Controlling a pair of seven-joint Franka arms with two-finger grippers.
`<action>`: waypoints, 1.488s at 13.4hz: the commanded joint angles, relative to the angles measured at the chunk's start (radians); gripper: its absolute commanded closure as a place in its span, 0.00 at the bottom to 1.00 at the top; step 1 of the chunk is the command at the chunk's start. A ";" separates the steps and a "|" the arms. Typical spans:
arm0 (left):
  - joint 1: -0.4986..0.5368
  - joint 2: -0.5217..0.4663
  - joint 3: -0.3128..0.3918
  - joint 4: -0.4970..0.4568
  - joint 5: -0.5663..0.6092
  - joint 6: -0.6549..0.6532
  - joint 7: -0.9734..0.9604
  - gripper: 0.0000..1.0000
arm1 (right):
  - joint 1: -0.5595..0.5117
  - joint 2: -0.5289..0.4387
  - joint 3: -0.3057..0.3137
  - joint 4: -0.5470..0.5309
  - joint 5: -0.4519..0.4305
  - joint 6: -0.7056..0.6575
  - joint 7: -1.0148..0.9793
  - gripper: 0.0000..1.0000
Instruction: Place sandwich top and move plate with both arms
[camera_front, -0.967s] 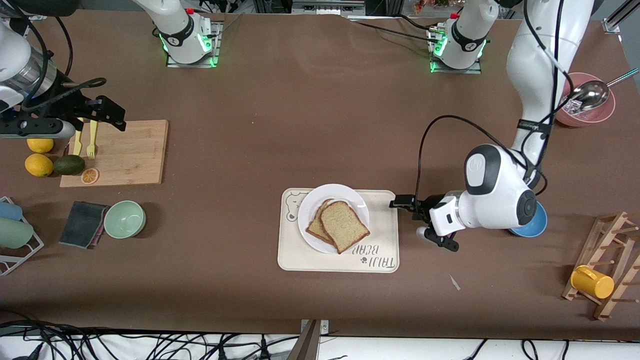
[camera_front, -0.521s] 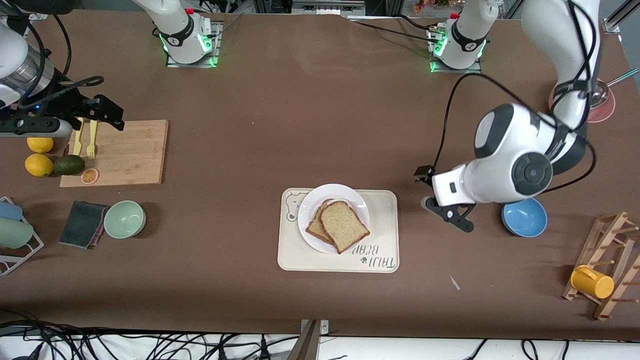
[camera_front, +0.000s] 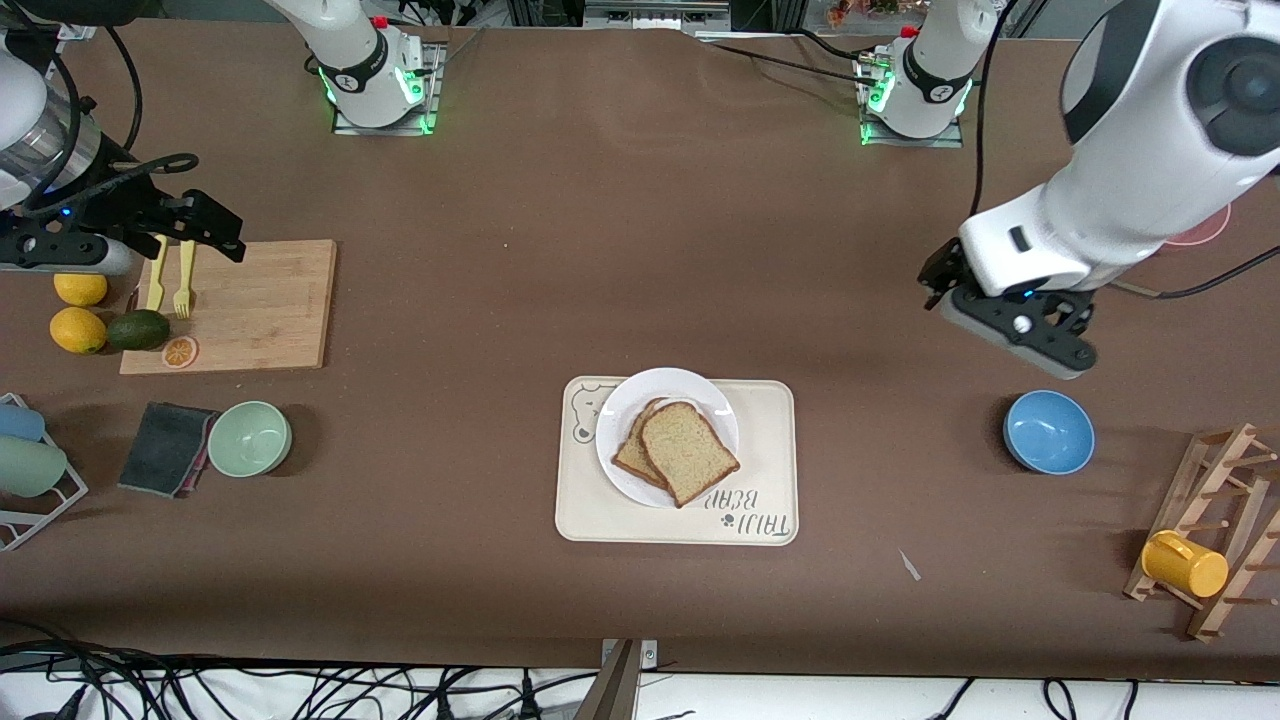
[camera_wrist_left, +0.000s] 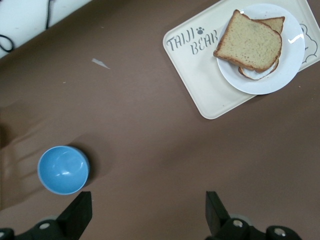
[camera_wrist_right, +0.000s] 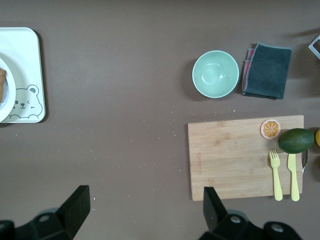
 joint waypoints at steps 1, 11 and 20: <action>0.015 -0.131 0.039 -0.126 0.025 0.006 -0.046 0.00 | -0.005 -0.003 0.001 0.020 0.019 -0.015 0.013 0.00; -0.020 -0.262 0.122 -0.288 -0.065 0.012 -0.283 0.00 | -0.005 -0.006 -0.003 0.033 0.019 -0.018 0.007 0.00; -0.010 -0.242 0.118 -0.270 -0.067 0.002 -0.281 0.00 | -0.006 -0.008 -0.014 0.036 0.019 -0.040 0.007 0.00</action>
